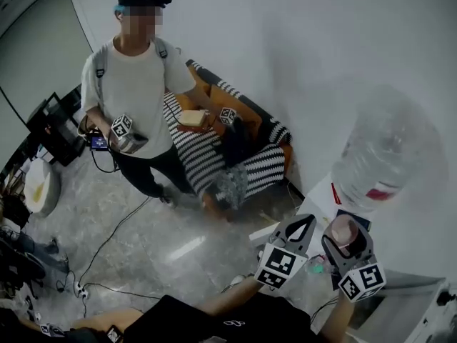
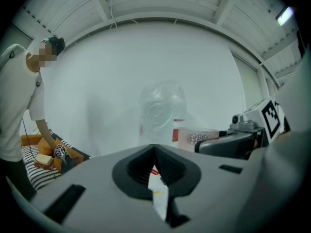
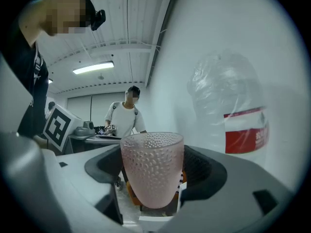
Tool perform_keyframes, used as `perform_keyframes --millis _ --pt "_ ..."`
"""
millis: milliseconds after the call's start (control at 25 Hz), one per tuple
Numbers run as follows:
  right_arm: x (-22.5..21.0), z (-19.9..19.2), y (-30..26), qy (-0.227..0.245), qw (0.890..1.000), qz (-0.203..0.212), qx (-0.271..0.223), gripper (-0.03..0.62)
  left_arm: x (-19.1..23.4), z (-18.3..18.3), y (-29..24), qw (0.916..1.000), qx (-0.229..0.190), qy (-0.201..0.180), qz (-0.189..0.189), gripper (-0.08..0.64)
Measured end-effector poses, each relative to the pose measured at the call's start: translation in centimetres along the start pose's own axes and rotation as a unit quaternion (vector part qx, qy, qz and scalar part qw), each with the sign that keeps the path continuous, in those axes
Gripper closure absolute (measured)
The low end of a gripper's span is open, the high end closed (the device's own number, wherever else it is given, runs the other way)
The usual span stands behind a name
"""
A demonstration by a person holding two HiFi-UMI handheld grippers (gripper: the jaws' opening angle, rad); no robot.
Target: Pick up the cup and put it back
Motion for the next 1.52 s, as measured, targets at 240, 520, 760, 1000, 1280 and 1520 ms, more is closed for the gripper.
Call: perform_keyframes --millis 240,520,760,1000,1280,1520 --pt "1.1 -0.7 -1.9 -0.008 1.000 0.007 0.017 0.210 2.4 -0.1 0.6 0.9998 0.011 0.005 0.014 0.548" --pt "2.3 -5.5 -2.4 0.013 0.999 0.033 0.019 0.210 3.0 -4.9 -1.9 0.9990 0.043 0.009 -0.010 0.548" --pt "3.6 -14.1 -2.3 -0.019 0.999 0.008 0.036 0.210 4.7 -13.1 -4.7 0.9951 0.085 0.048 -0.015 0.548" --pt "4.9 -28.5 -3.2 -0.073 0.993 -0.023 0.086 0.210 8.3 -25.9 -7.3 0.9879 0.139 0.068 -0.011 0.548" --pt "8.1 -45.9 -4.4 -0.095 0.987 -0.006 0.130 0.210 12.8 -42.4 -9.2 0.9778 0.201 0.060 -0.005 0.548" --pt "11.3 -57.6 -5.1 -0.087 0.984 -0.014 0.155 0.212 15.3 -54.2 -9.4 0.9727 0.225 0.055 -0.003 0.548"
Point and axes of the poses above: the fingertips, and each gripper's own axes: y backward along the fingers, x to its left, z out of its top, the point moved 1 cm from there along y, backward along the fingers, and after that the axes turned 14 degrees about y, right-handed, at the moved point
